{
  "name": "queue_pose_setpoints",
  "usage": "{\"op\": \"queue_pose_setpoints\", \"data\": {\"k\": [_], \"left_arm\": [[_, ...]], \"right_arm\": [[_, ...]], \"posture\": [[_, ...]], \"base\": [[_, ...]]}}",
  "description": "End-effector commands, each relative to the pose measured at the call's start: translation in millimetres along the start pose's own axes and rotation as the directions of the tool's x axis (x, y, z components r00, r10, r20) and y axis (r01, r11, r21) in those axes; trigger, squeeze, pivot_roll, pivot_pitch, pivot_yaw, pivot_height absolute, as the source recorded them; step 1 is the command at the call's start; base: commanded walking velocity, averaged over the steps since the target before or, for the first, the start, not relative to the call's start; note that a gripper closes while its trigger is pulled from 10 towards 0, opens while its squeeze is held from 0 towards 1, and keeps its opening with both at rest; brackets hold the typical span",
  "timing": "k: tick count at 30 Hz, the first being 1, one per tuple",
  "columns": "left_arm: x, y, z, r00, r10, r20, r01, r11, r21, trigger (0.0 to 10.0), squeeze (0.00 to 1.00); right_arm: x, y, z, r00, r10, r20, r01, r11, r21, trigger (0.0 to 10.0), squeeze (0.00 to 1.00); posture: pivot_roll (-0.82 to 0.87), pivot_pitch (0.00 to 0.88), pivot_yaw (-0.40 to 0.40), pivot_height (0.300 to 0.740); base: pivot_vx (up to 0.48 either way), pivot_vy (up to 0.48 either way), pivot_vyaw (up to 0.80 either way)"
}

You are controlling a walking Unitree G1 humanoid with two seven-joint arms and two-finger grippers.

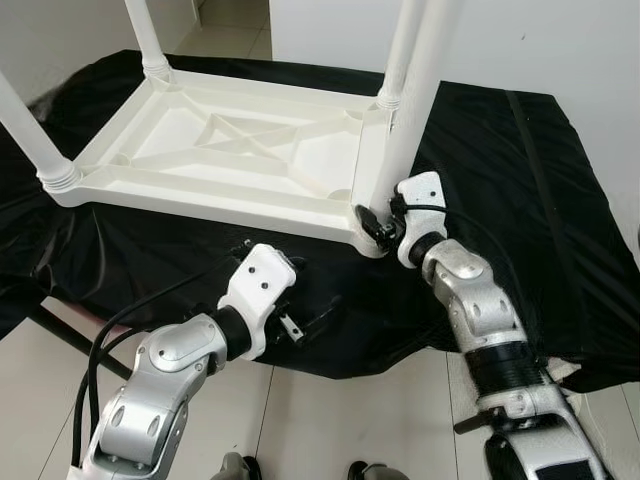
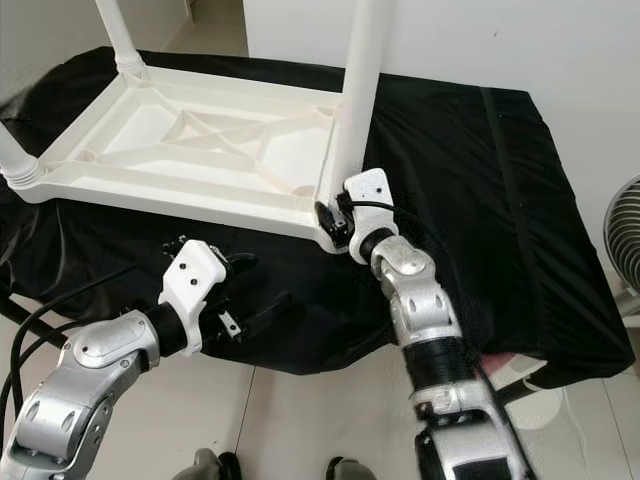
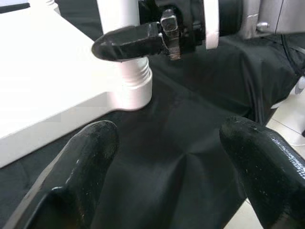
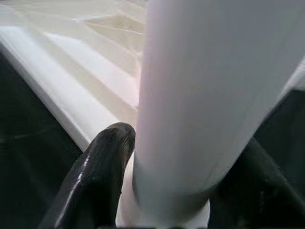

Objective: Building children table

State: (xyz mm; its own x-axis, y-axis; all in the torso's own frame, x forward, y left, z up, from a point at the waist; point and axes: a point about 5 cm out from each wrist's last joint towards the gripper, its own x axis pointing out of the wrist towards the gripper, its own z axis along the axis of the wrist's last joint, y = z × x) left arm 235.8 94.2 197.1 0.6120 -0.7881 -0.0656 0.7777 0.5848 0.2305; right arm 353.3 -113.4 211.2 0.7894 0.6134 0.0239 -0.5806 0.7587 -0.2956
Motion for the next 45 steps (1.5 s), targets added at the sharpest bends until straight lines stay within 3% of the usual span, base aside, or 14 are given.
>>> {"op": "queue_pose_setpoints", "data": {"k": [1,7,12,13,14,15,21,23,27,29,34,36,38,45], "left_arm": [[-1.6,2.8,0,0.997,0.078,-0.008,-0.078,0.997,0.003,10.0,0.0],[-3.7,3.2,0,0.996,0.085,-0.012,-0.085,0.996,0.008,10.0,0.0],[-4.5,3.1,0,0.996,0.087,-0.012,-0.087,0.996,0.008,10.0,0.0],[-4.9,3.1,0,0.996,0.088,-0.013,-0.088,0.996,0.008,10.0,0.0],[-4.9,3.1,0,0.996,0.088,-0.013,-0.088,0.996,0.008,10.0,0.0],[-5.1,3.1,0,0.996,0.089,-0.013,-0.089,0.996,0.009,10.0,0.0],[-4.6,3.4,0,0.996,0.087,-0.013,-0.087,0.996,0.01,10.0,0.0],[-3.9,3.0,0,0.996,0.083,-0.012,-0.083,0.996,0.009,10.0,0.0],[-3.6,2.9,0,0.997,0.081,-0.011,-0.081,0.997,0.008,10.0,0.0],[-3.5,2.8,0,0.997,0.08,-0.011,-0.08,0.997,0.007,10.0,0.0],[-3.4,2.6,0,0.997,0.078,-0.01,-0.078,0.997,0.006,10.0,0.0],[-3.3,2.3,0,0.997,0.075,-0.01,-0.075,0.997,0.006,10.0,0.0],[-3.3,2.3,0,0.997,0.075,-0.01,-0.075,0.997,0.006,10.0,0.0],[-3.0,2.0,0,0.997,0.073,-0.011,-0.073,0.997,0.005,10.0,0.0]], "right_arm": [[6.8,12.7,8,0.994,0.1,0.045,-0.099,0.995,-0.019,10.0,0.0],[10.0,5.2,4,0.947,0.318,-0.043,-0.321,0.943,-0.084,10.0,0.0],[12.2,6.7,3,0.934,0.354,-0.042,-0.356,0.932,-0.065,10.0,0.0],[13.6,7.9,2,0.936,0.35,-0.045,-0.352,0.934,-0.06,2.5,0.0],[13.6,7.9,2,0.936,0.35,-0.045,-0.352,0.934,-0.06,2.5,0.0],[14.2,9.7,-2,0.94,0.336,-0.055,-0.339,0.939,-0.055,0.0,0.0],[17.2,5.3,-17,0.975,0.189,-0.114,-0.19,0.982,0.001,0.0,0.0],[17.4,1.1,-26,0.987,0.046,-0.154,-0.04,0.998,0.044,0.0,0.0],[16.0,-1.1,-32,0.981,-0.064,-0.185,0.079,0.994,0.071,0.0,0.0],[13.8,-3.9,-37,0.963,-0.167,-0.212,0.193,0.975,0.111,0.0,0.0],[10.4,-5.5,-41,0.935,-0.266,-0.233,0.302,0.944,0.136,0.0,0.0],[1.6,-4.0,-47,0.865,-0.433,-0.252,0.477,0.866,0.15,0.0,0.0],[1.6,-4.0,-47,0.865,-0.433,-0.252,0.477,0.866,0.15,0.0,0.0],[-6.0,4.1,-50,0.801,-0.54,-0.258,0.587,0.794,0.158,0.0,0.0]], "posture": [[0.0,0.165,0.025,0.74],[0.01,0.163,0.023,0.74],[0.02,0.159,0.02,0.74],[0.02,0.157,0.02,0.74],[0.02,0.157,0.02,0.74],[0.02,0.157,0.02,0.74],[0.02,0.155,0.021,0.74],[0.01,0.156,0.024,0.74],[0.01,0.156,0.024,0.74],[0.01,0.156,0.024,0.74],[0.01,0.156,0.025,0.74],[0.0,0.158,0.025,0.74],[0.0,0.158,0.025,0.74],[0.0,0.162,0.028,0.74]], "base": [[0.0,0.0,0.0],[0.0,0.0,0.0],[0.0,0.0,0.0],[0.0,0.0,0.0],[0.0,0.0,0.0],[0.0,0.0,0.0],[0.0,0.0,0.0],[0.0,0.0,0.0],[0.0,0.0,0.0],[0.0,0.0,0.0],[0.0,0.0,0.0],[0.0,0.0,0.0],[0.0,0.0,0.0],[0.0,0.0,0.0]]}}
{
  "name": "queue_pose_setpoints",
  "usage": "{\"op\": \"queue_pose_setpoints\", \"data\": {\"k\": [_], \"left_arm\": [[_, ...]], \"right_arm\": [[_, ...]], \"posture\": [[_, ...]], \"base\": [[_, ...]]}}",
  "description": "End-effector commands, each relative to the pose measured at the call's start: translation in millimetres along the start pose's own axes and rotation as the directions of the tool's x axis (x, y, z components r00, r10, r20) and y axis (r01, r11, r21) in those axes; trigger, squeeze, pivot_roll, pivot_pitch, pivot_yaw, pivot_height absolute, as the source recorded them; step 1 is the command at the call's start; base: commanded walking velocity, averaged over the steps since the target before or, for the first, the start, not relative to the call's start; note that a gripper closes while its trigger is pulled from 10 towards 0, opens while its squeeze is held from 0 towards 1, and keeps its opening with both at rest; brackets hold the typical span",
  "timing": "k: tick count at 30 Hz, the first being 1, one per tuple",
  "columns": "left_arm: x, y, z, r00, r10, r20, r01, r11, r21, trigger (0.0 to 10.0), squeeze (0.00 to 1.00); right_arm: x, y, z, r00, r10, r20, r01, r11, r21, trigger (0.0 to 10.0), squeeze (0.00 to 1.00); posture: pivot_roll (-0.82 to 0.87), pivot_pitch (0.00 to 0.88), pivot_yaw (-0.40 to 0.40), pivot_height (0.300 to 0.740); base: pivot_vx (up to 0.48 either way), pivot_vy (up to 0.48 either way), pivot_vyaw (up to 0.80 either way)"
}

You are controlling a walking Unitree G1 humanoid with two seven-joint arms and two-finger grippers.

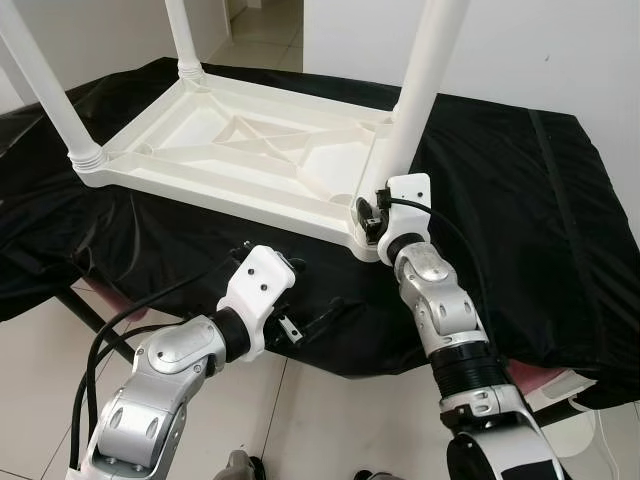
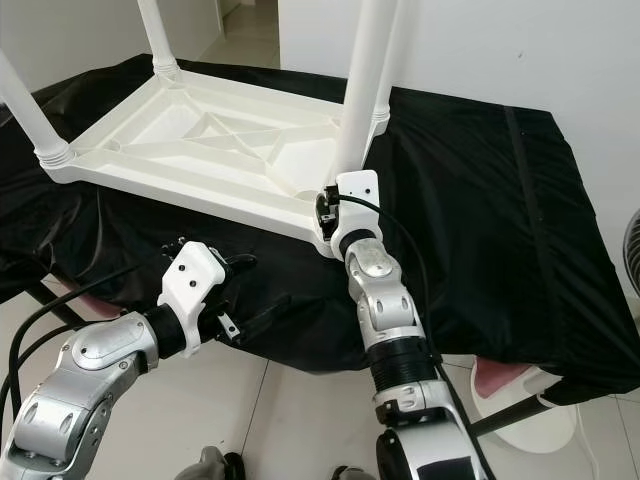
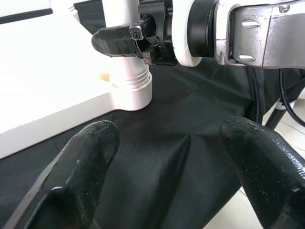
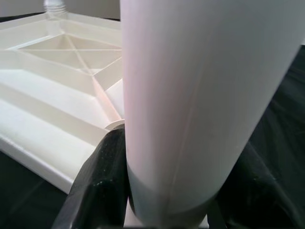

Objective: Building children table

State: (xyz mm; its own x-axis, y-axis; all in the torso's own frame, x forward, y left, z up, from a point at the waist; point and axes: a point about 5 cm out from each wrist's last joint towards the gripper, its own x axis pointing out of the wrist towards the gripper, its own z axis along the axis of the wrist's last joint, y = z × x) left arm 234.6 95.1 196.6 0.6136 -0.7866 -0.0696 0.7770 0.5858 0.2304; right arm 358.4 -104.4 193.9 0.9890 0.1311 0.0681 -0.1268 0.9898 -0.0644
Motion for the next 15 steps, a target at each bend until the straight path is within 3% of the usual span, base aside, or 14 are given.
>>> {"op": "queue_pose_setpoints", "data": {"k": [1,8,9,11,12,13,14,15], "left_arm": [[-1.6,2.5,0,0.997,0.072,-0.007,-0.072,0.997,0.005,10.0,0.0],[-1.2,2.7,0,0.997,0.074,-0.007,-0.074,0.997,0.004,10.0,0.0],[-1.1,2.7,0,0.997,0.075,-0.008,-0.075,0.997,0.004,10.0,0.0],[-1.1,2.7,0,0.997,0.075,-0.008,-0.075,0.997,0.004,10.0,0.0],[-1.1,2.9,-1,0.997,0.077,-0.008,-0.077,0.997,0.005,10.0,0.0],[-1.2,3.0,-1,0.997,0.078,-0.009,-0.078,0.997,0.005,10.0,0.0],[-1.3,3.1,-1,0.997,0.08,-0.01,-0.08,0.997,0.005,10.0,0.0],[-1.3,3.1,-1,0.997,0.08,-0.01,-0.08,0.997,0.005,10.0,0.0]], "right_arm": [[-7.1,-18.0,-33,0.985,-0.098,-0.142,0.097,0.995,-0.012,0.0,0.0],[-5.6,-21.0,-23,0.978,-0.181,-0.104,0.182,0.983,0.001,0.0,0.0],[-5.9,-19.6,-19,0.981,-0.18,-0.076,0.179,0.984,-0.022,5.1,0.0],[-5.9,-19.6,-19,0.981,-0.18,-0.076,0.179,0.984,-0.022,5.1,0.0],[-7.5,-16.5,-15,0.985,-0.167,-0.043,0.165,0.985,-0.045,10.0,0.0],[-9.4,-14.4,-12,0.988,-0.153,-0.015,0.152,0.987,-0.059,10.0,0.0],[-12.2,-12.1,-9,0.99,-0.138,0.015,0.138,0.987,-0.077,10.0,1.0],[-12.2,-12.1,-9,0.99,-0.138,0.015,0.138,0.987,-0.077,10.0,1.0]], "posture": [[0.0,0.162,0.028,0.74],[0.0,0.162,0.024,0.74],[0.0,0.162,0.024,0.74],[0.0,0.162,0.024,0.74],[0.0,0.162,0.024,0.74],[0.0,0.162,0.024,0.74],[0.0,0.162,0.023,0.74],[0.0,0.162,0.023,0.74]], "base": [[0.0,0.0,0.0],[0.0,0.0,0.0],[0.0,0.0,0.0],[0.0,0.0,0.0],[0.0,0.0,0.0],[0.0,0.0,0.0],[0.0,0.0,0.0],[0.0,0.0,0.0]]}}
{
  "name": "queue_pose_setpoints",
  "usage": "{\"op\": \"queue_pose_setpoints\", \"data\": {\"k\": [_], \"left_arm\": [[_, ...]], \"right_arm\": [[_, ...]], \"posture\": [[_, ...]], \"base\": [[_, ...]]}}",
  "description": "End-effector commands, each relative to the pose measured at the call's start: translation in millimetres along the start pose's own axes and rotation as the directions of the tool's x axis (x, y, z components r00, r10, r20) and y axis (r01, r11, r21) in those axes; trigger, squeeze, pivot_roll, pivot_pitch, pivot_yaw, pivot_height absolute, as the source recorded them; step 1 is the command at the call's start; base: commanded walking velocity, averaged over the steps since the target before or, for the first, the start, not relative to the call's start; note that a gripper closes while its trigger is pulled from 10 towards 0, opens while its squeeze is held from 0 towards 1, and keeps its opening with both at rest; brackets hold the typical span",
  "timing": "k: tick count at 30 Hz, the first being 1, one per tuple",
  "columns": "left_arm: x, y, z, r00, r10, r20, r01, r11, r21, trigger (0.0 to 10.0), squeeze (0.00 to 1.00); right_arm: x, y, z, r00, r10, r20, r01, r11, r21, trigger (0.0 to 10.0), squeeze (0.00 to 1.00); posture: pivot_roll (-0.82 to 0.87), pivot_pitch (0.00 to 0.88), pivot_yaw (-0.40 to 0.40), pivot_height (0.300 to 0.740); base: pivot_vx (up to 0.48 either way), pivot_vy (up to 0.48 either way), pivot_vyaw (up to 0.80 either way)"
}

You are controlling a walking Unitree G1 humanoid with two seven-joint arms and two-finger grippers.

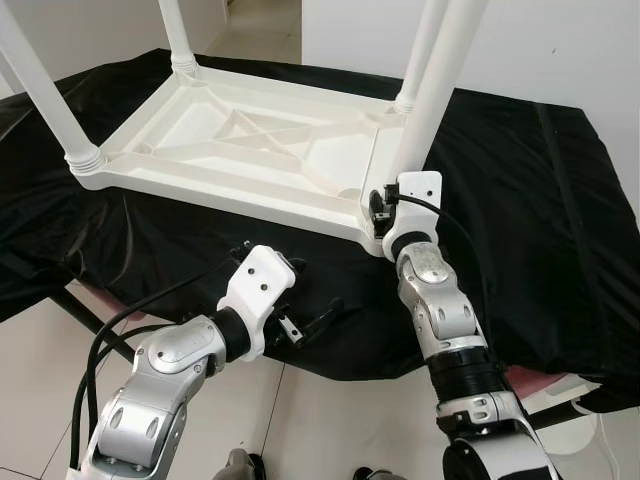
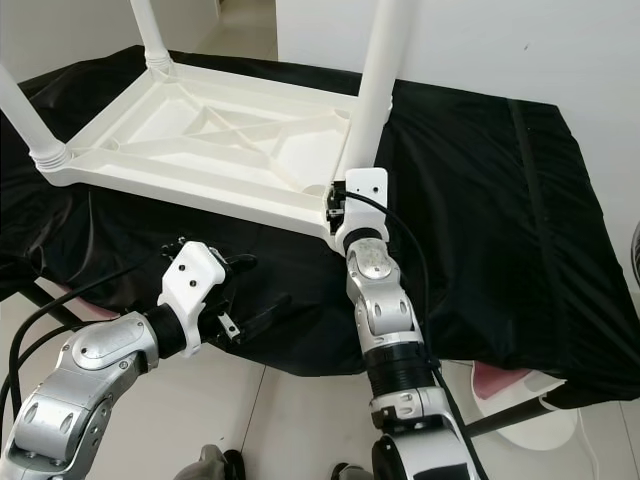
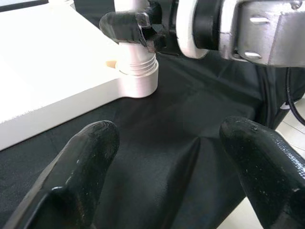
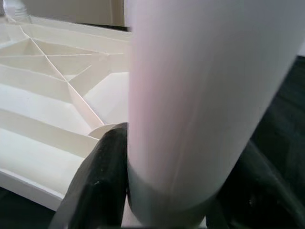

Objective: Building children table

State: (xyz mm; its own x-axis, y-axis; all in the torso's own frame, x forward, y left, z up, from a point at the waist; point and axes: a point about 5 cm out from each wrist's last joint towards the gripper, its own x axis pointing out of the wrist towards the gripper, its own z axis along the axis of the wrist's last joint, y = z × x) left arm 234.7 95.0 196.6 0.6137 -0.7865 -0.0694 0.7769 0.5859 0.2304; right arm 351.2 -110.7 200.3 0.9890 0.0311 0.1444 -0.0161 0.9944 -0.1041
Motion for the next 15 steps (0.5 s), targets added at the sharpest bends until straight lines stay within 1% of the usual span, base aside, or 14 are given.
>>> {"op": "queue_pose_setpoints", "data": {"k": [1,2,3,4,5,6,11,14,15], "left_arm": [[-1.4,3.2,-1,0.997,0.08,-0.01,-0.08,0.997,0.006,10.0,0.0],[-1.4,3.2,-1,0.997,0.08,-0.011,-0.08,0.997,0.006,10.0,0.0],[-1.4,3.4,-1,0.997,0.082,-0.01,-0.082,0.997,0.007,10.0,0.0],[-1.4,3.4,-1,0.997,0.082,-0.01,-0.082,0.997,0.007,10.0,0.0],[-1.0,4.9,-1,0.996,0.093,-0.005,-0.093,0.996,0.008,10.0,0.0],[-0.7,5.8,-1,0.995,0.099,-0.003,-0.099,0.995,0.009,10.0,0.0],[0.0,8.8,-1,0.993,0.121,-0.002,-0.121,0.992,0.018,10.0,0.0],[0.6,12.3,-1,0.987,0.16,0.003,-0.16,0.987,0.027,10.0,0.0],[0.6,12.3,-1,0.987,0.16,0.003,-0.16,0.987,0.027,10.0,0.0]], "right_arm": [[-7.4,-4.6,-13,0.999,-0.008,-0.036,0.007,0.999,-0.036,10.0,1.0],[-8.7,-3.9,-11,1.0,0.006,-0.024,-0.007,0.999,-0.039,10.0,1.0],[-10.2,-4.6,-9,1.0,0.012,-0.007,-0.013,0.999,-0.049,10.0,0.0],[-10.2,-4.6,-9,1.0,0.012,-0.007,-0.013,0.999,-0.049,10.0,0.0],[-14.4,-8.5,-4,0.999,0.01,0.031,-0.008,0.998,-0.055,10.0,0.0],[-16.3,-10.6,-2,0.999,0.004,0.046,-0.002,0.998,-0.055,10.0,0.0],[-23.5,-17.2,3,0.996,-0.015,0.09,0.021,0.998,-0.062,10.0,0.0],[-36.5,-21.2,8,0.989,0.0,0.148,0.012,0.997,-0.08,10.0,0.0],[-36.5,-21.2,8,0.989,0.0,0.148,0.012,0.997,-0.08,10.0,0.0]], "posture": [[0.0,0.162,0.023,0.74],[0.0,0.162,0.023,0.74],[0.0,0.162,0.023,0.74],[0.0,0.162,0.023,0.74],[0.0,0.164,0.025,0.74],[0.0,0.164,0.025,0.74],[0.0,0.164,0.025,0.74],[-0.01,0.161,0.019,0.74],[-0.01,0.161,0.019,0.74]], "base": [[0.0,0.0,0.0],[0.0,0.0,0.0],[0.0,0.0,0.0],[0.0,0.0,0.0],[0.0,0.0,0.0],[0.0,0.0,0.0],[0.0,0.0,0.0],[0.0,0.0,0.0],[0.0,0.0,0.0]]}}
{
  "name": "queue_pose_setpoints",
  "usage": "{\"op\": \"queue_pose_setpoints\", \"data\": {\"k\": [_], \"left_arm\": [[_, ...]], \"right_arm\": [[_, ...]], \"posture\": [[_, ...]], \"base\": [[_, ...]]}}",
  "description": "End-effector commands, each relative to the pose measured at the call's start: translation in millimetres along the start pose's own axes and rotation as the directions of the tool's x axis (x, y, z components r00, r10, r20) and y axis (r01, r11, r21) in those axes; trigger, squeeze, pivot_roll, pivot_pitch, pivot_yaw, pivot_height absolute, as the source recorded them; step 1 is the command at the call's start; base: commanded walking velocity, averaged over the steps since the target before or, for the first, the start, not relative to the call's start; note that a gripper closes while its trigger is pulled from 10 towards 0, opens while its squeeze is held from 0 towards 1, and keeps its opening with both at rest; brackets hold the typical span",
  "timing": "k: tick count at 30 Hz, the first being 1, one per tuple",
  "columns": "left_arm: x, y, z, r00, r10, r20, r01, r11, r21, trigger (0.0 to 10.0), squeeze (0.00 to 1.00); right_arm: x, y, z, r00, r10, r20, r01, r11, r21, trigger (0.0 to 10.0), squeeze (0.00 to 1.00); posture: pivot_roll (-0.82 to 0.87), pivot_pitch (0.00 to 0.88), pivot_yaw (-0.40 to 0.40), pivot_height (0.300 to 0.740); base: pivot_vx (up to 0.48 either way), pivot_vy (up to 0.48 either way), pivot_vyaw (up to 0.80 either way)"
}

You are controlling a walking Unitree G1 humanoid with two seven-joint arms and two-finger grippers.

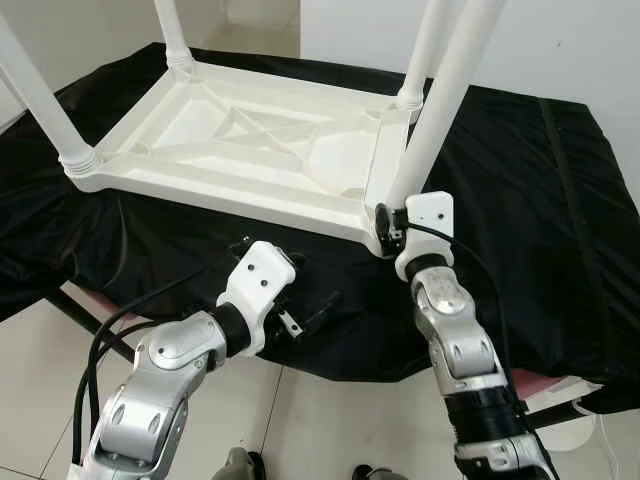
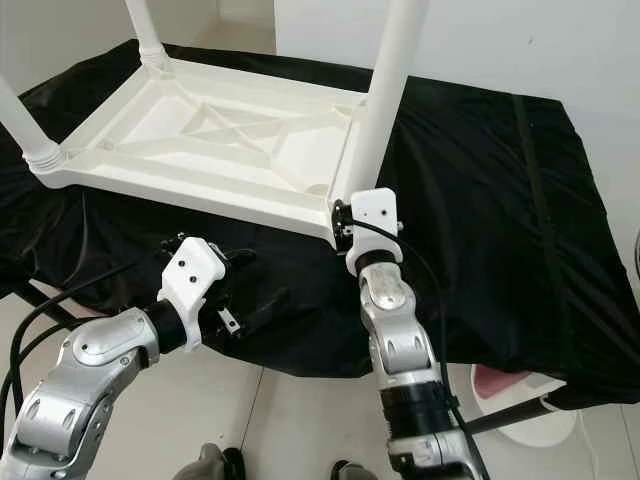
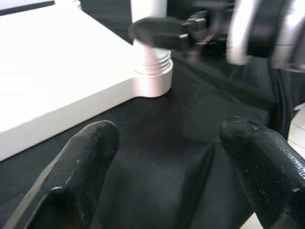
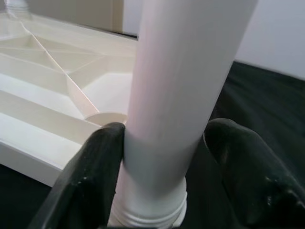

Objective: Building children table

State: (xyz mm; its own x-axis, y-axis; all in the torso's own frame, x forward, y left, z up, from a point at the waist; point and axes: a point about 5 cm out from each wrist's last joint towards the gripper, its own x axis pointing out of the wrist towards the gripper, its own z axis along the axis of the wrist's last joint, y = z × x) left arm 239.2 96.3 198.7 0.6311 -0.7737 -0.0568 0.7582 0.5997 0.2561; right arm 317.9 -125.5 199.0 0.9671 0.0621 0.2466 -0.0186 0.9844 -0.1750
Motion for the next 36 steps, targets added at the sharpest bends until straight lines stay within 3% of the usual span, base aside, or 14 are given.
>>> {"op": "queue_pose_setpoints", "data": {"k": [1,3,6,12,18,20,21,23,25,27,29,31,32,36], "left_arm": [[-0.7,8.4,-2,0.988,0.153,-0.004,-0.153,0.988,0.005,10.0,0.0],[-0.7,8.4,-2,0.988,0.153,-0.004,-0.153,0.988,0.005,10.0,0.0],[0.4,9.4,-4,0.977,0.214,0.0,-0.214,0.977,0.004,10.0,0.0],[3.5,11.3,-6,0.966,0.257,0.008,-0.257,0.966,-0.003,10.0,0.0],[2.0,17.6,-10,0.954,0.298,-0.007,-0.298,0.954,0.021,10.0,0.0],[-0.1,21.1,-14,0.946,0.322,-0.023,-0.321,0.946,0.036,10.0,0.0],[-0.1,21.1,-14,0.946,0.322,-0.023,-0.321,0.946,0.036,10.0,0.0],[-1.6,25.1,-17,0.932,0.36,-0.037,-0.358,0.932,0.053,10.0,0.0],[-2.4,26.9,-18,0.924,0.381,-0.041,-0.379,0.924,0.058,10.0,0.0],[-2.4,26.9,-18,0.924,0.381,-0.041,-0.379,0.924,0.058,10.0,0.0],[-5.5,29.7,-20,0.909,0.415,-0.044,-0.413,0.909,0.054,10.0,0.0],[-9.6,31.3,-23,0.898,0.438,-0.049,-0.436,0.899,0.04,10.0,0.0],[-11.6,31.7,-25,0.895,0.443,-0.054,-0.442,0.897,0.032,10.0,0.0],[-14.2,32.6,-27,0.893,0.447,-0.057,-0.446,0.895,0.029,10.0,0.0]], "right_arm": [[-10.1,-9.6,7,0.998,-0.014,0.062,0.015,1.0,-0.02,10.0,0.0],[-10.1,-9.6,7,0.998,-0.014,0.062,0.015,1.0,-0.02,10.0,0.0],[-39.1,-20.9,8,0.994,-0.003,0.108,0.009,0.998,-0.057,10.0,0.0],[-62.6,-23.2,1,0.995,0.046,0.089,-0.036,0.994,-0.107,10.0,0.0],[-67.9,-13.8,-1,0.991,0.113,0.077,-0.105,0.99,-0.098,10.0,0.0],[-61.1,15.2,3,0.954,0.286,0.087,-0.283,0.958,-0.045,10.0,0.0],[-61.1,15.2,3,0.954,0.286,0.087,-0.283,0.958,-0.045,10.0,0.0],[-53.6,41.3,10,0.909,0.401,0.116,-0.402,0.916,-0.018,10.0,0.0],[-50.2,53.0,11,0.886,0.448,0.119,-0.452,0.892,0.009,10.0,0.0],[-50.2,53.0,11,0.886,0.448,0.119,-0.452,0.892,0.009,10.0,0.0],[-40.4,71.8,13,0.866,0.489,0.107,-0.496,0.867,0.051,10.0,0.0],[-25.2,83.4,13,0.882,0.464,0.085,-0.471,0.877,0.091,10.0,0.0],[-13.9,85.7,14,0.91,0.408,0.072,-0.413,0.906,0.091,10.0,0.0],[4.7,88.3,12,0.949,0.313,0.022,-0.314,0.947,0.071,10.0,0.0]], "posture": [[-0.01,0.161,0.018,0.74],[-0.01,0.161,0.018,0.74],[-0.02,0.151,0.015,0.74],[-0.03,0.137,0.02,0.74],[-0.03,0.132,0.022,0.74],[-0.02,0.123,0.021,0.74],[-0.02,0.123,0.021,0.74],[-0.02,0.121,0.02,0.74],[-0.01,0.115,0.013,0.74],[-0.01,0.115,0.013,0.74],[0.0,0.108,0.001,0.74],[0.0,0.105,-0.004,0.74],[0.0,0.099,-0.005,0.74],[0.0,0.094,-0.005,0.74]], "base": [[0.0,0.0,0.0],[0.0,0.0,0.0],[0.0,0.0,0.0],[0.0,0.0,0.0],[0.0,0.0,0.0],[0.0,0.0,0.0],[0.0,0.0,0.0],[0.0,0.0,0.0],[0.0,0.0,0.0],[0.0,0.0,0.0],[0.0,0.0,0.0],[0.0,0.0,0.0],[0.0,0.0,0.0],[0.0,0.0,0.0]]}}
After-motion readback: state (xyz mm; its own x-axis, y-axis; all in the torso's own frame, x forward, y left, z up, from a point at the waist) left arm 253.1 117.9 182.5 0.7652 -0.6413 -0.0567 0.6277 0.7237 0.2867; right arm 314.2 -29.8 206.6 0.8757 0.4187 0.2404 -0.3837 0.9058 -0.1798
